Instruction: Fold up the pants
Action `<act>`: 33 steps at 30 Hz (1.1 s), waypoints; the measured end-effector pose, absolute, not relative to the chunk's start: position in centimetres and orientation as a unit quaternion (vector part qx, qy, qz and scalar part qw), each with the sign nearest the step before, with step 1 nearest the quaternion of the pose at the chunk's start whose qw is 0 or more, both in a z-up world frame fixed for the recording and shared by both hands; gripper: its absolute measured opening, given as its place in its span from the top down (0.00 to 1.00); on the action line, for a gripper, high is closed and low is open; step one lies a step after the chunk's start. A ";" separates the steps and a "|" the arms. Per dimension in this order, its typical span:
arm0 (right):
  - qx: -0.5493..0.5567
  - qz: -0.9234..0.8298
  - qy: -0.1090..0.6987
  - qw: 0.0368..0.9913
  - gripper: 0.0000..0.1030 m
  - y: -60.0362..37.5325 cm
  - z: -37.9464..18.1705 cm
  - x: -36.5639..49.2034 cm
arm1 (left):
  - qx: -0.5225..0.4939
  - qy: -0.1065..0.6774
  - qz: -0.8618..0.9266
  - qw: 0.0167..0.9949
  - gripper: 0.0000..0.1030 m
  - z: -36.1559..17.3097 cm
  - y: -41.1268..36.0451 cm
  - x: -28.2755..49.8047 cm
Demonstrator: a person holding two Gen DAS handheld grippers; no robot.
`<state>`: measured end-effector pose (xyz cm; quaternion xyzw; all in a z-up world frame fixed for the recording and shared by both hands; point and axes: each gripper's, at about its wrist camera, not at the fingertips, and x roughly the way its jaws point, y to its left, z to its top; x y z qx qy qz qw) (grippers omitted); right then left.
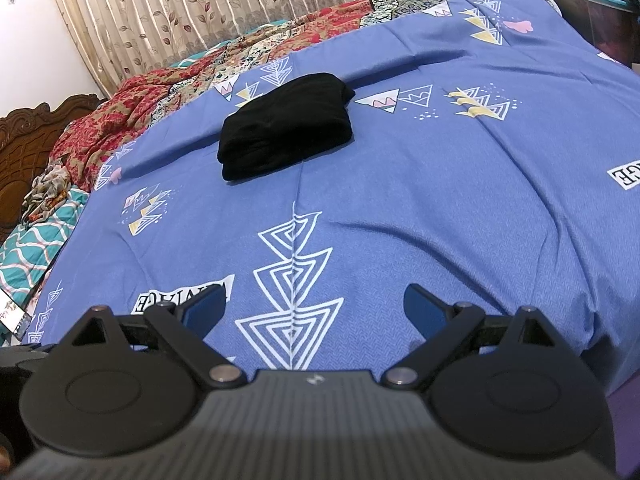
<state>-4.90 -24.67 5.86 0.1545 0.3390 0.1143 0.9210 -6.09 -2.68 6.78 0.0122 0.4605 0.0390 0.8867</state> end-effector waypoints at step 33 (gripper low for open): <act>0.157 0.116 0.340 0.920 0.06 -24.9 6.1 -4.7 | 0.015 0.467 0.074 0.881 0.00 7.0 -2.2 -6.2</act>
